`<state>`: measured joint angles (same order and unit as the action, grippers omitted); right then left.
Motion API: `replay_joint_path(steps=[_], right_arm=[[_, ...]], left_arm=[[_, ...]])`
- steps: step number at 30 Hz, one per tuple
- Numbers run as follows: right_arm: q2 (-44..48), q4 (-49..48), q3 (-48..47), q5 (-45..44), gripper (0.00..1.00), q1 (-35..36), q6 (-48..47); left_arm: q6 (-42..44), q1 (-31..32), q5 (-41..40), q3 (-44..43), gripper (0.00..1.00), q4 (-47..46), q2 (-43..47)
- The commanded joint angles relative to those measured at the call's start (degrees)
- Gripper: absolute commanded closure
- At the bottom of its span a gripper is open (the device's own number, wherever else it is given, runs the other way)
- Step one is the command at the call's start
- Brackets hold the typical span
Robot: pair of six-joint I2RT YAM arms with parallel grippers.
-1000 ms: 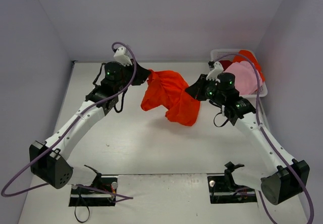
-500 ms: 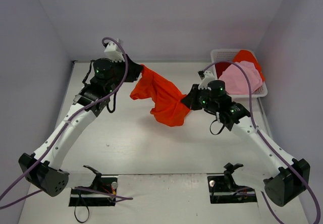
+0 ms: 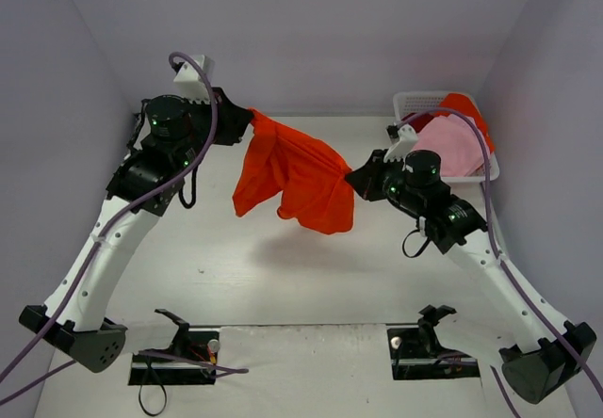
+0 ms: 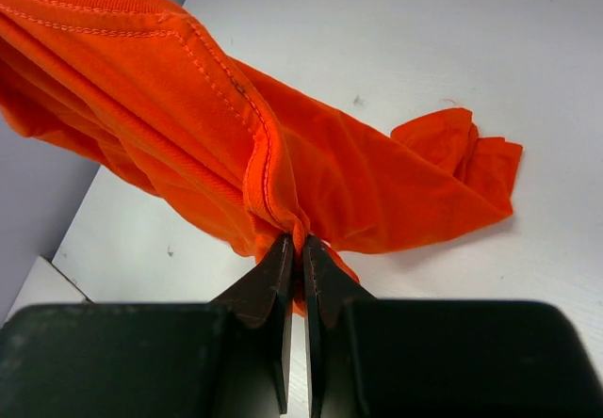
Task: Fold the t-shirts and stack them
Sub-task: Flatten the tshirt out
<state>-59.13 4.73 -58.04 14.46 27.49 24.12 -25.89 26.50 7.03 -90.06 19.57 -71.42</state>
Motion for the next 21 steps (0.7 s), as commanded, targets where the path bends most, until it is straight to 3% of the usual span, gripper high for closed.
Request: replay_joint_path(steps=[1, 8, 16, 21], right_arm=[[1.04, -0.95, -1.64, -0.31, 1.0, 0.11, -0.3], [1.04, -4.2, 3.81, -0.21, 1.0, 3.97, 4.7], [-6.25, -6.31, 4.34, -14.27, 1.0, 23.72, 6.38], [-9.77, -6.84, 3.81, -20.6, 1.0, 29.72, 8.83]], left_arm=[[2.51, -0.93, -2.37, -5.47, 1.0, -2.79, 2.78], [2.25, -0.93, -0.61, -8.82, 1.0, -1.64, 1.11], [1.63, -0.93, 0.79, -8.9, 1.0, -3.05, -1.09], [1.81, -0.93, 2.11, -12.5, 1.0, -2.79, -3.81]])
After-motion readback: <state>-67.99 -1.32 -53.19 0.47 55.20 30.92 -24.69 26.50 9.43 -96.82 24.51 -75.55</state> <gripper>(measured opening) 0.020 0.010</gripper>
